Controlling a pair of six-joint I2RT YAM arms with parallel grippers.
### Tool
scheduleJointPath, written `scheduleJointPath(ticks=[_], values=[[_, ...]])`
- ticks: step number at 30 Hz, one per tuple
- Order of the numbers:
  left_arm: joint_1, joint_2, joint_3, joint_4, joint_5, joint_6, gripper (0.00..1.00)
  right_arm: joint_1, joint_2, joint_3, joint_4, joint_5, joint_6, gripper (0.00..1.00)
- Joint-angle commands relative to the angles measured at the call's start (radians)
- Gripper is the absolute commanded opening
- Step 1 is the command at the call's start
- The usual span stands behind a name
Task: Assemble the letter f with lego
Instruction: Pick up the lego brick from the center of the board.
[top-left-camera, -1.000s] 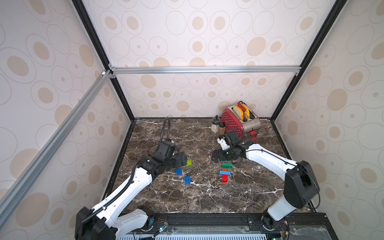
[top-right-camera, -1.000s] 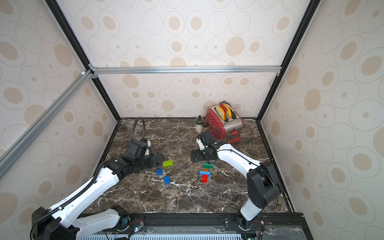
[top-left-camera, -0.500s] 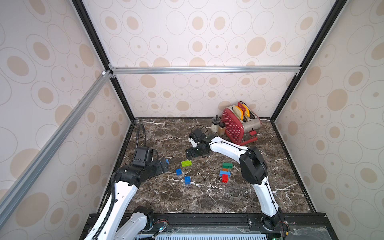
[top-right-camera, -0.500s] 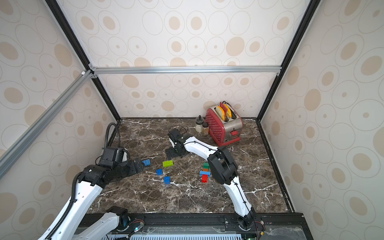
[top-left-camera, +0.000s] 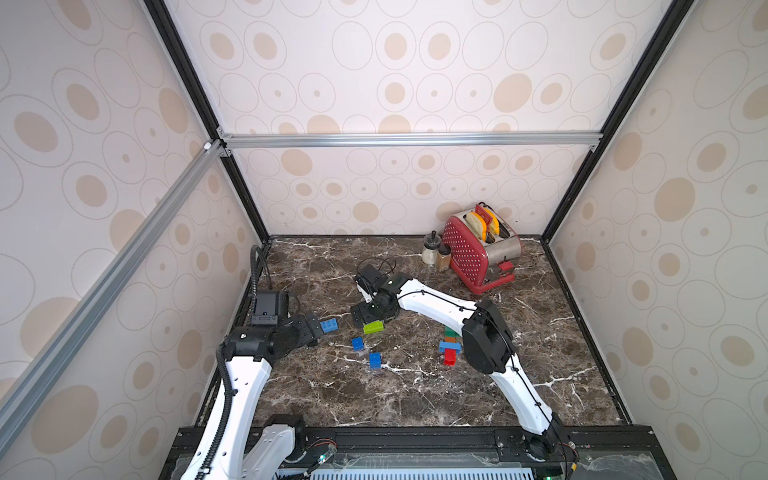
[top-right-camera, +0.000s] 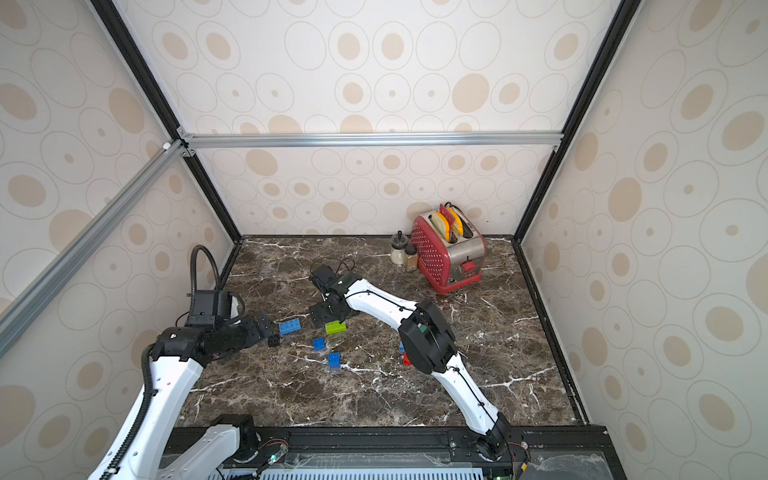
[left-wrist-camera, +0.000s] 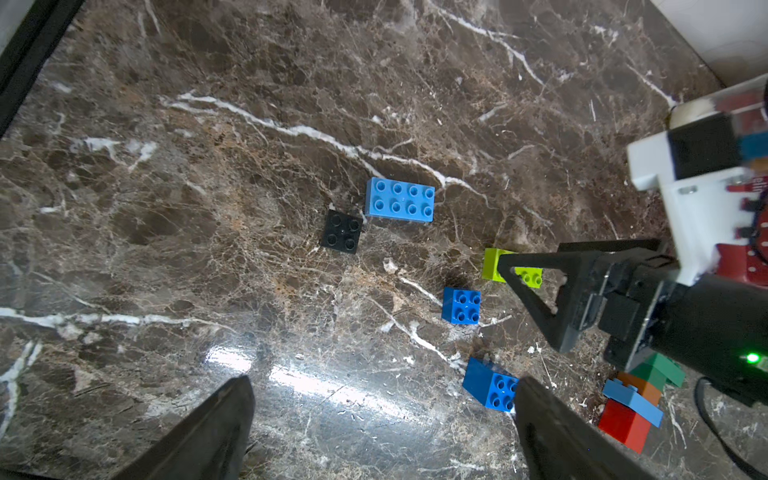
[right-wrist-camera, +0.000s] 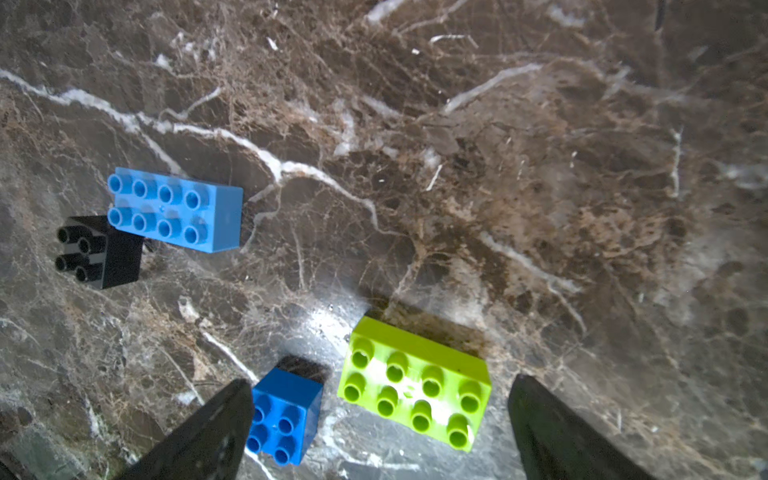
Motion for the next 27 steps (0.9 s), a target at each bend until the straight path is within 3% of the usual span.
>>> scheduleJointPath(ticks=[1, 11, 20, 27], values=[[0.008, -0.024, -0.012, 0.014, -0.028, 0.007, 0.99, 0.003, 0.058, 0.037, -0.087, 0.042, 0.037, 1.0], [0.009, -0.055, -0.036, 0.03, -0.031, -0.001, 0.99, 0.01, 0.1, 0.081, -0.136, 0.069, 0.085, 0.97], [0.009, -0.052, -0.046, 0.039, -0.029, -0.005, 0.99, 0.026, 0.111, 0.088, -0.151, 0.081, 0.102, 0.85], [0.008, -0.051, -0.051, 0.038, -0.028, -0.001, 0.99, 0.028, 0.103, 0.083, -0.166, 0.104, 0.108, 0.7]])
